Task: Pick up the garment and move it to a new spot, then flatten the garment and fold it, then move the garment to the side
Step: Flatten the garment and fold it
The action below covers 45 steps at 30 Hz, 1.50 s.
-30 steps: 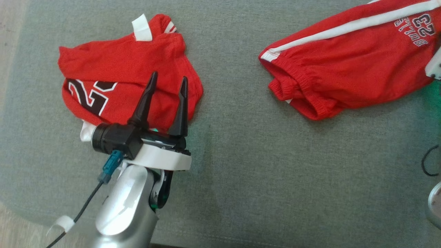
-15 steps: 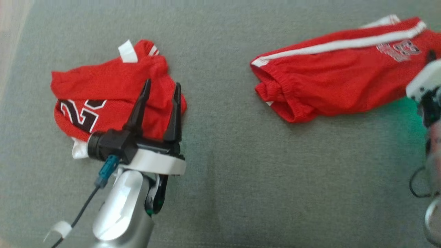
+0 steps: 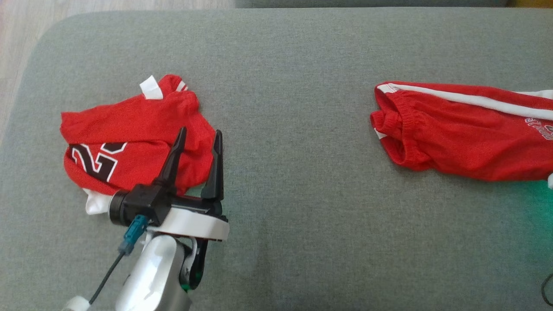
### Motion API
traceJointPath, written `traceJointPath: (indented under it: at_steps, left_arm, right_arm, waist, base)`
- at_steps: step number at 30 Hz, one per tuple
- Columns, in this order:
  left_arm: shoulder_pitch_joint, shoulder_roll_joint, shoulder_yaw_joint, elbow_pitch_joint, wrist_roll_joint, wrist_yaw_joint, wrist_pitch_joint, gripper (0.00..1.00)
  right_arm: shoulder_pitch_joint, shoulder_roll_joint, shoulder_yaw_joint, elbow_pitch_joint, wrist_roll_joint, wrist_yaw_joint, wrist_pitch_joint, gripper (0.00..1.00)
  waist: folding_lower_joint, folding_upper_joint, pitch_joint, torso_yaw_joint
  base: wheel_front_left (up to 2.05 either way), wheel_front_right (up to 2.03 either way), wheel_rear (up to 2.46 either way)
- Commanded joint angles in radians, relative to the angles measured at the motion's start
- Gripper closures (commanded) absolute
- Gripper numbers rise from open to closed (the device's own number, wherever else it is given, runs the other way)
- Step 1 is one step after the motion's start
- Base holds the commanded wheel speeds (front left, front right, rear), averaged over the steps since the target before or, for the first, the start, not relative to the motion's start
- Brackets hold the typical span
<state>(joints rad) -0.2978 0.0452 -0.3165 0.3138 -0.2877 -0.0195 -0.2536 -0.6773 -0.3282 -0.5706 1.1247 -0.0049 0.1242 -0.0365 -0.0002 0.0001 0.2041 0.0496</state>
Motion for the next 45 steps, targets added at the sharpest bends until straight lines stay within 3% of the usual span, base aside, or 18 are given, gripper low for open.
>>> traceJointPath:
  at_steps: [1, 10, 24, 25, 30, 36, 41, 42, 43, 45]
  left_arm:
    - [-0.013, 0.007, 0.041, -0.035, 0.012, -0.003, -0.008, 0.00]
    - [-0.009, 0.006, 0.042, -0.024, 0.015, -0.006, -0.008, 0.00]
    - [0.026, 0.006, 0.038, -0.013, -0.008, 0.000, -0.008, 0.00]
    - [0.033, 0.006, 0.040, -0.012, -0.012, 0.000, -0.008, 0.00]
    - [0.046, 0.012, 0.043, -0.009, -0.021, -0.001, -0.008, 0.00]
    - [0.044, 0.019, 0.038, -0.012, -0.023, 0.002, -0.002, 0.00]
    - [0.049, 0.023, 0.033, -0.015, -0.023, 0.004, -0.001, 0.00]
    - [0.051, 0.025, 0.032, -0.016, -0.023, 0.005, 0.000, 0.00]
    - [0.052, 0.026, 0.032, -0.017, -0.024, 0.006, 0.001, 0.00]
    - [0.055, 0.028, 0.029, -0.018, -0.025, 0.006, 0.002, 0.00]
  right_arm:
    - [-0.014, -0.018, 0.014, -0.038, 0.011, 0.007, -0.013, 1.00]
    - [-0.031, 0.054, 0.099, -0.106, 0.121, 0.007, -0.045, 1.00]
    - [0.054, 0.144, 0.472, -0.421, 0.488, 0.007, 0.004, 1.00]
    - [0.079, 0.144, 0.548, -0.457, 0.500, 0.007, 0.008, 1.00]
    - [0.131, 0.130, 0.744, -0.482, 0.496, 0.007, 0.006, 1.00]
    - [0.163, 0.072, 0.981, -0.422, 0.436, 0.007, -0.010, 1.00]
    - [0.174, 0.040, 1.101, -0.360, 0.396, 0.007, -0.021, 1.00]
    - [0.173, 0.034, 1.127, -0.349, 0.383, 0.007, -0.028, 0.56]
    - [0.172, 0.032, 1.143, -0.338, 0.381, 0.007, -0.037, 0.00]
    - [0.170, 0.027, 1.164, -0.324, 0.377, 0.007, -0.060, 0.00]
  waist:
    - [0.0002, -0.0001, 0.001, 0.000]
    - [0.0002, -0.0001, -0.029, 0.001]
    - [0.0002, -0.0001, -0.117, 0.061]
    - [0.0002, -0.0001, -0.123, 0.071]
    - [0.0002, -0.0001, -0.134, 0.087]
    - [0.0002, -0.0001, -0.146, 0.096]
    - [0.0002, -0.0001, -0.155, 0.087]
    - [0.0002, -0.0001, -0.158, 0.081]
    - [0.0002, -0.0001, -0.161, 0.075]
    - [0.0002, -0.0001, -0.167, 0.061]
  base:
    - [0.00, 0.00, 0.00]
    - [0.00, 0.00, 0.00]
    - [0.00, 0.00, 0.00]
    - [0.00, 0.00, 0.00]
    - [0.00, 0.00, 0.00]
    - [0.00, 0.00, 0.00]
    - [0.00, 0.00, 0.00]
    - [0.00, 0.00, 0.00]
    - [0.00, 0.00, 0.00]
    - [0.00, 0.00, 0.00]
